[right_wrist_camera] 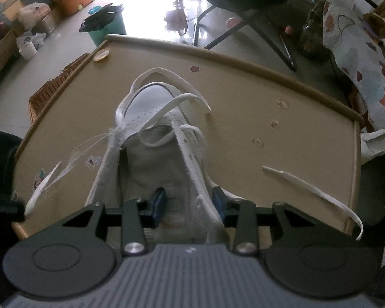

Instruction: Lace up shoes with both hands

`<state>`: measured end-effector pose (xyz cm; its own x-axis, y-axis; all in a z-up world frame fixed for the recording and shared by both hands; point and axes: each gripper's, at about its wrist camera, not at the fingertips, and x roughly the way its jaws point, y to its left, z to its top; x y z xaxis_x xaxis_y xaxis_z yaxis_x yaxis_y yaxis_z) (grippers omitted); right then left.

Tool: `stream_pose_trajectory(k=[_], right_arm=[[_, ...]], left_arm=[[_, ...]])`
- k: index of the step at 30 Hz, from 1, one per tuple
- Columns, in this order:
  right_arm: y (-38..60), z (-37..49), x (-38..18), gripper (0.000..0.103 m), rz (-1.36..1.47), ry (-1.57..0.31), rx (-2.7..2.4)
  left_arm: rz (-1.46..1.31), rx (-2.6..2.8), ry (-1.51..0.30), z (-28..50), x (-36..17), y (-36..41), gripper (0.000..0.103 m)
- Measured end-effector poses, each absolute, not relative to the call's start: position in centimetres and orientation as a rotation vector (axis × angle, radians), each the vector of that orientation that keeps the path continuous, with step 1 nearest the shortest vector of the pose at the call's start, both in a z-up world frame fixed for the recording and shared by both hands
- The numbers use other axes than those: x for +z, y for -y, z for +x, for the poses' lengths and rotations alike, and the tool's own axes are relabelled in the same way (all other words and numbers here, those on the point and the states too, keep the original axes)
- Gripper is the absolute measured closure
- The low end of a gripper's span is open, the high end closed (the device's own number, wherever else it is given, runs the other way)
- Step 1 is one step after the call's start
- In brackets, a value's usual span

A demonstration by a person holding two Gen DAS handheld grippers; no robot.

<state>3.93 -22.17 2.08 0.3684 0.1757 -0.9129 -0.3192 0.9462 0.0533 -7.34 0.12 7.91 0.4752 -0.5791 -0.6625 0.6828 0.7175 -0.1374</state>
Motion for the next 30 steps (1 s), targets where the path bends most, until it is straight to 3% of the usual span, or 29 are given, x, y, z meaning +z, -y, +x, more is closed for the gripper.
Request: stream_pose_trajectory(k=[7,19,30], right_arm=[[22.2,4.5,2.2,0.065,-0.195,-1.139,0.349],[19.2,4.5,2.8,0.068,-0.704,-1.013,0.785],[17.0,5.9,2.7,0.067,-1.012,-0.884,1.118]], left_arm=[[0.139,-0.724,-0.729,-8.0,7.7,0.1,0.103],[-0.036,-0.561,-0.731,-6.7,7.1,-0.9,0.093],[-0.172,-0.443,-0.774,-5.9,6.0,-1.0,0.091]])
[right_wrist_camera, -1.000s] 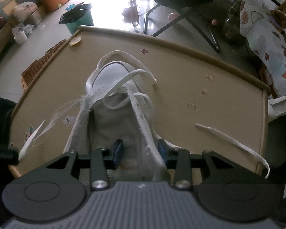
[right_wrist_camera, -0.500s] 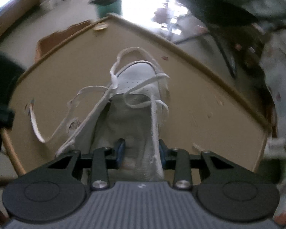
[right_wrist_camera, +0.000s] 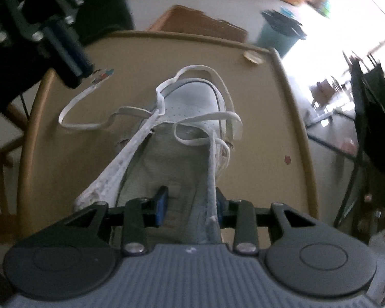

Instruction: Lace up shoes with both hands

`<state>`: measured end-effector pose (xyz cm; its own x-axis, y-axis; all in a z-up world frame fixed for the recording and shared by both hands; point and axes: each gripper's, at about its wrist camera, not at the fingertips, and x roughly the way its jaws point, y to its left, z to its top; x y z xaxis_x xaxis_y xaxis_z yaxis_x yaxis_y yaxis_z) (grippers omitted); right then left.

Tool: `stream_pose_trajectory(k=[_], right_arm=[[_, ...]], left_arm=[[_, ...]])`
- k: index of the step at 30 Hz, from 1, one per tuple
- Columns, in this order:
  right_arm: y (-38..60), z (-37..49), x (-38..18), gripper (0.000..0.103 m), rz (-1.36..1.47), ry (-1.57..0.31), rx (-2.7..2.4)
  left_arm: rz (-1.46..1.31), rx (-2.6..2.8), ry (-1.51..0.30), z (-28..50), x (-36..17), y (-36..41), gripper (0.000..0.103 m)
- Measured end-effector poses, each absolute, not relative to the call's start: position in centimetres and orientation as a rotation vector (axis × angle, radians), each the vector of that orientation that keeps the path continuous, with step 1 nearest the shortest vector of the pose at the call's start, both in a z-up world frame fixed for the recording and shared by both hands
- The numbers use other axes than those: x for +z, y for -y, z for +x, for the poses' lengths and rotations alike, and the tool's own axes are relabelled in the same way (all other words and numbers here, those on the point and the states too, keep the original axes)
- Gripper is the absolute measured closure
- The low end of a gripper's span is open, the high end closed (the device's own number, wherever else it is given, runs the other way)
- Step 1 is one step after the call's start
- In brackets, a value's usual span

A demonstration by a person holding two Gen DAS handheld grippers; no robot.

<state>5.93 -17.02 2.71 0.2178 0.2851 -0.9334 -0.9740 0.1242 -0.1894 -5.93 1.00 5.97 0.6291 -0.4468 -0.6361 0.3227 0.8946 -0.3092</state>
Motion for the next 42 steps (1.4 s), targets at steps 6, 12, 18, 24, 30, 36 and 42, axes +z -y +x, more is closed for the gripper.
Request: stream_pose_trajectory(k=[6,12,18,24,30,36,42], right_arm=[[16.4,6.2,2.7,0.066,-1.05,-0.895,1.153],[17.8,6.5,5.5,0.062,-0.842,-0.96,0.977],[21.4,4.5,9.3,0.045,-0.433,-0.946,0.714],[22.8,-0.6,10.5,0.043,-0.232,-0.978,0.56],[22.4,-4.0,9.5,0.043,-0.005,-1.06,0.421],[20.5,-4.9,8.8,0.043,0.006,-1.092,0.368],[18.5,-4.5,8.0,0.043,0.05,-1.138,0.376]], left_arm=[[-0.217,-0.395,-0.798,-5.3,5.2,-0.9,0.09],[-0.246,-0.325,-0.785,-5.9,4.7,-1.7,0.058],[-0.294,-0.273,-0.769,-6.1,4.7,-2.8,0.053],[-0.4,-0.223,-0.775,-6.1,4.3,-4.7,0.052],[-0.475,-0.176,-0.78,-5.9,4.1,-6.4,0.052],[-0.524,-0.15,-0.83,-4.6,4.1,-7.7,0.052],[-0.581,-0.102,-0.88,-2.9,3.9,-9.6,0.051]])
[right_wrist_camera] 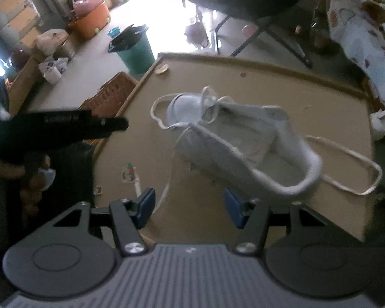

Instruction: Lace up shoes with both hands

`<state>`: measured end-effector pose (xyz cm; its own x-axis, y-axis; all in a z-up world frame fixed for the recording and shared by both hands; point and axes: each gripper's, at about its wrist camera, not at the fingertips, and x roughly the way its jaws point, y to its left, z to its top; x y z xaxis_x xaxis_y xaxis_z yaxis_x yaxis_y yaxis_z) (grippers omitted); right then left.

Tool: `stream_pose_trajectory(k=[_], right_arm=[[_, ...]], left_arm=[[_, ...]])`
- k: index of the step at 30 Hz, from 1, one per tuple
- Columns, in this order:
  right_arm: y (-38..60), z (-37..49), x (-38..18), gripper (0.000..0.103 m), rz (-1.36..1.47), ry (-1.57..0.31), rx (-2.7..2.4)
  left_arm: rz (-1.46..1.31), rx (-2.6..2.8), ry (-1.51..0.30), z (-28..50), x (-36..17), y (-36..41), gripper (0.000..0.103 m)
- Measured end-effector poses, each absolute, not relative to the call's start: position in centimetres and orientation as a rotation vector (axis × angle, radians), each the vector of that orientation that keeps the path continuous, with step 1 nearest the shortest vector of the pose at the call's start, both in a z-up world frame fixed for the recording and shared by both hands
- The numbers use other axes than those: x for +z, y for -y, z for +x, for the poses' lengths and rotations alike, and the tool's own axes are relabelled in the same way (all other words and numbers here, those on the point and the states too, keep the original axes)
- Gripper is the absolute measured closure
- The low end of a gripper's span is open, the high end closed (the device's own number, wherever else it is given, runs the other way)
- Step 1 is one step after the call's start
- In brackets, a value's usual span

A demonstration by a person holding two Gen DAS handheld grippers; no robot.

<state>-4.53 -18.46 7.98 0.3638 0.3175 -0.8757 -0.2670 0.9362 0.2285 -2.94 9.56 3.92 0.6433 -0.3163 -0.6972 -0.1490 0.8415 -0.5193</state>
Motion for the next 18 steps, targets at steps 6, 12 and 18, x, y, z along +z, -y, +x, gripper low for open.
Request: stream_pose_trajectory(k=[6,12,18], right_arm=[[17.3,-3.3,7.2,0.043,0.12,-1.173,0.329],[15.5,-1.4,6.2,0.043,0.156,-1.176,0.306],[13.8,0.5,4.8,0.043,0.14,-1.197,0.275]], left_arm=[[-0.659,-0.077,-0.869,-1.5,3.9,-11.7,0.051],[-0.682,-0.083,-0.898,-0.4,3.0,-12.2,0.051],[-0.7,-0.097,-0.922,0.0,1.4,-12.0,0.051]])
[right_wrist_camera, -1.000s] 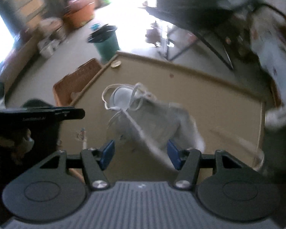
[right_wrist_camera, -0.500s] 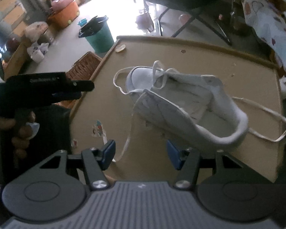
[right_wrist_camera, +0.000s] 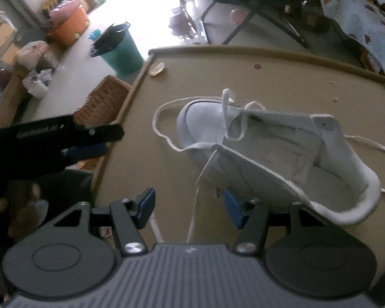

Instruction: Lace up shoes with both hands

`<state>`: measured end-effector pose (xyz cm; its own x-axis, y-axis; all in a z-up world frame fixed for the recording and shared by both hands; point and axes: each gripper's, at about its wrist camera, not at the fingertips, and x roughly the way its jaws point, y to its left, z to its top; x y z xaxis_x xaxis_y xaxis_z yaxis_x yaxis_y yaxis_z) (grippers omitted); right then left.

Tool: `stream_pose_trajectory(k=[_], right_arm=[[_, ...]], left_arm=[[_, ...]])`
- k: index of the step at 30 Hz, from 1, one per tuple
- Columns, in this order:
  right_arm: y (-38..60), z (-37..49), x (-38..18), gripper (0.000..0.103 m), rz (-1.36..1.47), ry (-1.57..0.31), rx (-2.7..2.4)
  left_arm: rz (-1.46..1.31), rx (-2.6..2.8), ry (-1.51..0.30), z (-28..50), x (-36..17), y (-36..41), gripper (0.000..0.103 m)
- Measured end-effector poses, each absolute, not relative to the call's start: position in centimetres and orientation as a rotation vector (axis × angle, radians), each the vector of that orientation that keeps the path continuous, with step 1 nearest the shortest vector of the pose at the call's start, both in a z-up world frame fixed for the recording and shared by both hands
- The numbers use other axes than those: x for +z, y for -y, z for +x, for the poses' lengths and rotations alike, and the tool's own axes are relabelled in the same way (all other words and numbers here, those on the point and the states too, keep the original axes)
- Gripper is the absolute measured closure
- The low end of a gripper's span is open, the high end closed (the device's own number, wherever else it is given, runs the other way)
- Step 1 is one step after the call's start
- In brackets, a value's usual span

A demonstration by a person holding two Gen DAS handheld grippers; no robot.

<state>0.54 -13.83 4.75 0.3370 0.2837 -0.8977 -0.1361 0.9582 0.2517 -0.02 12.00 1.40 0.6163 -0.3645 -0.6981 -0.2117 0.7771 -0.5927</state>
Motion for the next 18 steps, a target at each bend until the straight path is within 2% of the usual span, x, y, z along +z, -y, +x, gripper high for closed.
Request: stream_pose_trajectory(k=[4,8,10,13,15,18], right_arm=[[13.7,1.6,3.6,0.045,0.19,-1.223,0.262],[13.7,2.1,2.7,0.05,0.234,-1.239,0.267],[13.8,2.3,2.4,0.06,0.27,-1.244,0.266],[14.3,2.7,1.8,0.067,0.324,-1.254,0.267],[14.8,2.9,1.4,0.068,0.384,-1.266,0.267],[15.3,3.3,0.8,0.078,0.428,-1.278,0.271]], left_arm=[[-0.699,-0.11,-0.935,0.2,0.6,-11.7,0.051],[-0.694,-0.124,-0.938,0.3,0.1,-11.4,0.051],[-0.691,-0.128,-0.939,0.3,-0.1,-11.3,0.051],[-0.691,-0.129,-0.942,0.2,-0.2,-11.3,0.051],[-0.693,-0.13,-0.943,0.2,-0.3,-11.5,0.051],[-0.694,-0.136,-0.944,0.2,-0.6,-12.1,0.051]])
